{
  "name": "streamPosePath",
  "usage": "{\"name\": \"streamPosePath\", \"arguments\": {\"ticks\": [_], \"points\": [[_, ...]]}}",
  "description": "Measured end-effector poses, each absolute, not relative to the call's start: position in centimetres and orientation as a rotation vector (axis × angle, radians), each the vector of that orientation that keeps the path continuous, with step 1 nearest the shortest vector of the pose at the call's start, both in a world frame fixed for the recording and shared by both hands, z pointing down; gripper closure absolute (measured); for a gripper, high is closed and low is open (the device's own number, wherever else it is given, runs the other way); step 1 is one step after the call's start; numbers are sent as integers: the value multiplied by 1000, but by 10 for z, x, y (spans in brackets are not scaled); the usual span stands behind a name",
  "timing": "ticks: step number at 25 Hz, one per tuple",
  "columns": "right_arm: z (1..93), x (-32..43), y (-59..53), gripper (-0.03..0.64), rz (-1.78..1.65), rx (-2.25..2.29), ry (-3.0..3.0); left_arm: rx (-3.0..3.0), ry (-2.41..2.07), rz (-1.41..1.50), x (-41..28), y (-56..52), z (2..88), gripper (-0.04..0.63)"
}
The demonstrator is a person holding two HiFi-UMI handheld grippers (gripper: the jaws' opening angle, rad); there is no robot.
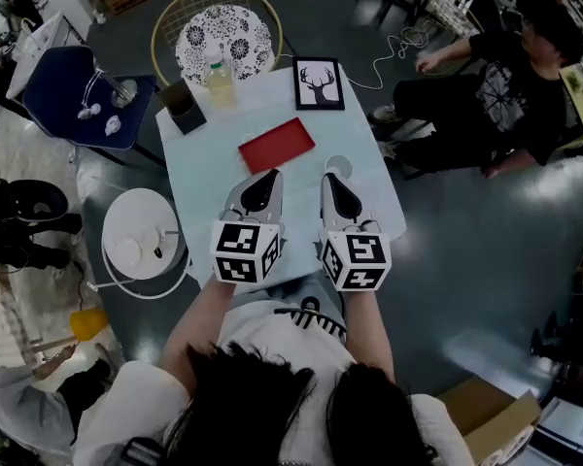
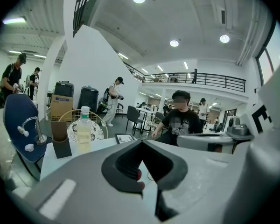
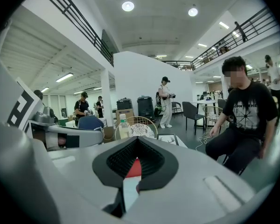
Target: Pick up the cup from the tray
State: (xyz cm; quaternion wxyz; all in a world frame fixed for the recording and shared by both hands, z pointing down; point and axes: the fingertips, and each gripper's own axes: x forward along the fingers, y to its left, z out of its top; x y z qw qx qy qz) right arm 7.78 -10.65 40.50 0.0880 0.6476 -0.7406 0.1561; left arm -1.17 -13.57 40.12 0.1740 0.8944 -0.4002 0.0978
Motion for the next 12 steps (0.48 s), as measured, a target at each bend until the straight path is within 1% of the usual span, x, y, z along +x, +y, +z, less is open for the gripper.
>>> {"name": "streamPosePath", "arguments": {"ticks": [12], "points": [[407,75,-109,594,460,1925,-2192,2534,-1122,295,-12,-136,406,595]]}}
